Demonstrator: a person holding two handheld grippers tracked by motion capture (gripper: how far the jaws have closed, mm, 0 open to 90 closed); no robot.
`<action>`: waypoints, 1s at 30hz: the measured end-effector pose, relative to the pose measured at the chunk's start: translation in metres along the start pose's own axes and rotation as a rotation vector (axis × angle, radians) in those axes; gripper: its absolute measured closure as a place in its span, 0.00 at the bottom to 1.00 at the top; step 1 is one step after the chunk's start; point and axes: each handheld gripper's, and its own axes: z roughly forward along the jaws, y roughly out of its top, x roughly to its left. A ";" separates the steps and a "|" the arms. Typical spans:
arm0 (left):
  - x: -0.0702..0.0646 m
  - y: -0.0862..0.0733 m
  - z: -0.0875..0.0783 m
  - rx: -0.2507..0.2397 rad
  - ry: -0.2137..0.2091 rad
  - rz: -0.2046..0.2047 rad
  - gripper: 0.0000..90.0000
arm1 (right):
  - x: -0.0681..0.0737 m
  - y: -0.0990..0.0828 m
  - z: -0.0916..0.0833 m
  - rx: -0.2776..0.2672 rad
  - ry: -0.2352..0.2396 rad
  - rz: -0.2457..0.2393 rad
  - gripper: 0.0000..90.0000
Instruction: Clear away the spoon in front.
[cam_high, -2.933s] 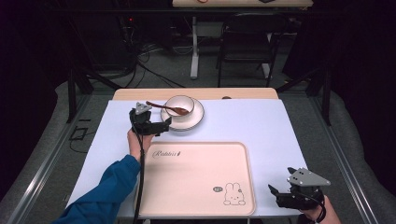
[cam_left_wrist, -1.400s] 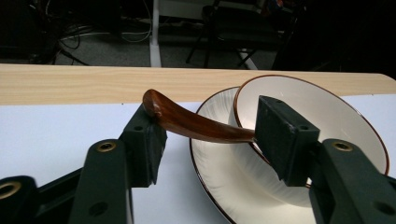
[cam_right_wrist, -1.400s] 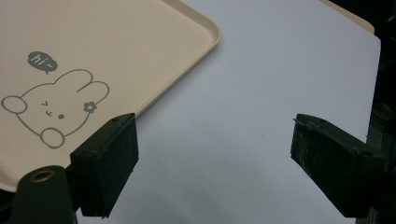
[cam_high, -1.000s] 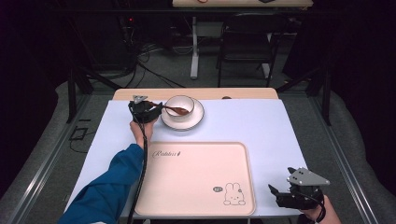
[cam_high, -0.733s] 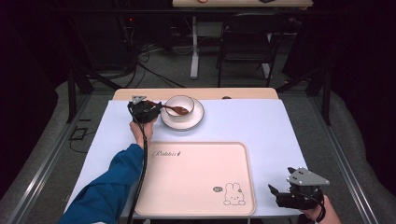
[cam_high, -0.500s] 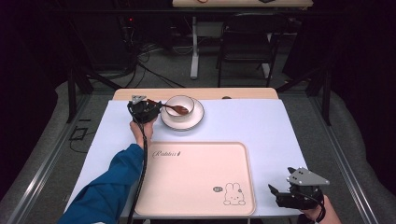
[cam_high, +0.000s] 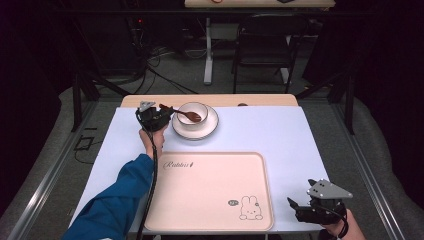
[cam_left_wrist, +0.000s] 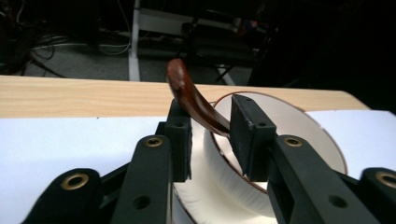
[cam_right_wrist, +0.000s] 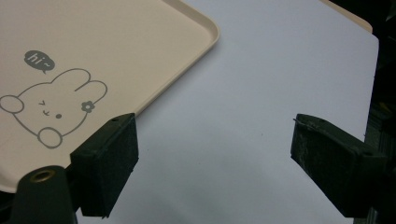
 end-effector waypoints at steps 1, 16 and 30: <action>0.000 0.000 -0.001 -0.002 -0.007 0.001 0.79 | 0.000 0.000 0.000 0.000 0.000 0.000 0.16; -0.004 0.003 -0.001 -0.054 -0.062 -0.004 0.84 | 0.000 0.000 0.000 0.003 -0.001 0.001 0.16; -0.012 0.009 0.000 -0.075 -0.075 0.016 0.89 | 0.000 0.000 0.000 0.003 -0.003 0.001 0.16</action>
